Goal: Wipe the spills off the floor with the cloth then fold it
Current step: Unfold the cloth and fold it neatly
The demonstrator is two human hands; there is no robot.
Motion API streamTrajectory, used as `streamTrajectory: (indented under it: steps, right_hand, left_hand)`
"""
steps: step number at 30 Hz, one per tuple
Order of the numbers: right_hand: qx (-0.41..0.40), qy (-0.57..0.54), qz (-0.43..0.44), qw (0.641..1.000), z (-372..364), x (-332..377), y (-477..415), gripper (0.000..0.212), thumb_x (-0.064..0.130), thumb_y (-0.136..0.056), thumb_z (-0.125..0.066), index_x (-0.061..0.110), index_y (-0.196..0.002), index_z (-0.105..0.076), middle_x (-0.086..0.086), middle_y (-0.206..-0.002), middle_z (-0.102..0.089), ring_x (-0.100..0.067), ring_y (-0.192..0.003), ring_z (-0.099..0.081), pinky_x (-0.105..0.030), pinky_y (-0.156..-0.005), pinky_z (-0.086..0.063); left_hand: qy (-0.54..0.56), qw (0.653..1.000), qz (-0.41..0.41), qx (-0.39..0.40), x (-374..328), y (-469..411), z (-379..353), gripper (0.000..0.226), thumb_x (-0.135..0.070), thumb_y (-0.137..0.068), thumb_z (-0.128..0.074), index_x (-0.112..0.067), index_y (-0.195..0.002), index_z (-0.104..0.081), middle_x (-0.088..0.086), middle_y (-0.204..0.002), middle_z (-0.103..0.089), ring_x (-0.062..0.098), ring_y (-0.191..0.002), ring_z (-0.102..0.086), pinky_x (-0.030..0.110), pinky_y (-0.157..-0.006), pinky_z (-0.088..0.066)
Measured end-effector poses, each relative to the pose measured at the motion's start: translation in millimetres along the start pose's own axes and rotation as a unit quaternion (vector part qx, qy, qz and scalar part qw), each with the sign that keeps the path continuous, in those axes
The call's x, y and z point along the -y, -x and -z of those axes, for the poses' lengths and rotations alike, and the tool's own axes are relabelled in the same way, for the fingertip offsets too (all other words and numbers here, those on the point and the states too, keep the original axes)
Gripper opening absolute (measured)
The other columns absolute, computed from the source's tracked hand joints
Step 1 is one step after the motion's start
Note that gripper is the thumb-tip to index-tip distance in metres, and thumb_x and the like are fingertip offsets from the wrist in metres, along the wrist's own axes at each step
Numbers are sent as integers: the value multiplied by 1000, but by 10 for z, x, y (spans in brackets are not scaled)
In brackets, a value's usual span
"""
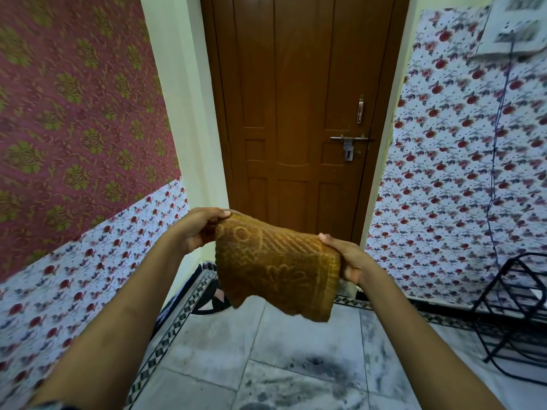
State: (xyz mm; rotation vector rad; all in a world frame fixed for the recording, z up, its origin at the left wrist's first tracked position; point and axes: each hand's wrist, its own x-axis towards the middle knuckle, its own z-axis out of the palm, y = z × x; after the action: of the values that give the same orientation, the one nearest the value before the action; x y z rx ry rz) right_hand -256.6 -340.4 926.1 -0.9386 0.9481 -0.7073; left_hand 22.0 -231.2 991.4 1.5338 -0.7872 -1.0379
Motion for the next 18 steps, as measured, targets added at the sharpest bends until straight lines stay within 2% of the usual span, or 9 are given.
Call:
streamTrajectory:
  steps: [1,3,5,6,8,11,14,16,18]
  right_hand:
    - [-3,-5,-1,1000,-9,-1,11,42,13,-77,-72,-3,-115,-60,-15,-95,-67,-26,-91,-63,-41,-87,-51]
    - [-12,-11,3,1000,-64,-31,25,44,0,-78,-69,-10,-119,-54,-17,-95,-65,-27,-95,-62,-38,-85,-52]
    - [-37,-16,8,999,-152,-69,53,38,-6,-79,-66,-11,-115,-54,-15,-90,-62,-28,-94,-60,-37,-81,-51]
    - [-46,-25,6,999,-200,-94,63,34,-6,-79,-66,-8,-112,-55,-14,-88,-62,-28,-93,-60,-36,-79,-50]
    - [-48,-36,7,998,-303,-142,58,29,-5,-80,-66,-4,-107,-54,-15,-90,-62,-27,-92,-61,-35,-77,-52]
    - [-28,-10,22,999,-491,-218,55,33,0,-80,-69,0,-110,-57,-17,-104,-63,-26,-96,-63,-36,-82,-55]
    - [-10,19,65,998,-657,-229,115,23,3,-82,-66,8,-104,-63,-14,-104,-65,-29,-95,-65,-35,-81,-56]
    - [3,43,98,994,-711,-201,170,20,1,-86,-61,9,-104,-64,-13,-97,-67,-38,-95,-65,-42,-83,-56]
    - [30,60,118,991,-711,-185,219,24,0,-88,-55,9,-108,-64,-15,-97,-67,-36,-96,-65,-37,-78,-57]
  left_hand:
    - [-8,999,11,-33,16,-18,-35,9,-11,-87,-61,-8,-84,-69,13,-95,-61,21,-84,-59,27,-69,-55]
    - [-36,996,20,-83,58,-27,-144,4,-8,-86,-63,-6,-82,-64,13,-92,-61,21,-79,-59,25,-60,-56]
    - [-32,995,13,-94,101,9,-276,6,-5,-86,-63,-6,-82,-66,10,-82,-62,19,-72,-59,21,-50,-55]
    - [-24,996,7,-90,130,22,-334,7,-4,-86,-62,-6,-83,-67,9,-79,-63,18,-71,-60,20,-51,-56]
    - [-12,998,-4,-67,173,53,-471,10,-3,-86,-63,-8,-79,-68,11,-82,-66,21,-74,-64,25,-59,-58]
    - [-10,999,-21,-32,238,93,-681,11,-3,-84,-65,-10,-75,-65,13,-95,-70,27,-84,-67,37,-77,-58]
    - [-51,997,-47,-20,265,138,-876,6,-6,-85,-64,-11,-83,-64,10,-94,-68,24,-87,-66,35,-80,-57]
    - [-82,995,-54,-20,262,149,-946,1,-13,-86,-65,-13,-87,-65,11,-97,-68,25,-95,-65,37,-83,-56]
    - [-86,995,-47,-13,225,156,-956,21,-30,-83,-68,-11,-93,-65,12,-99,-69,27,-99,-64,38,-86,-54]
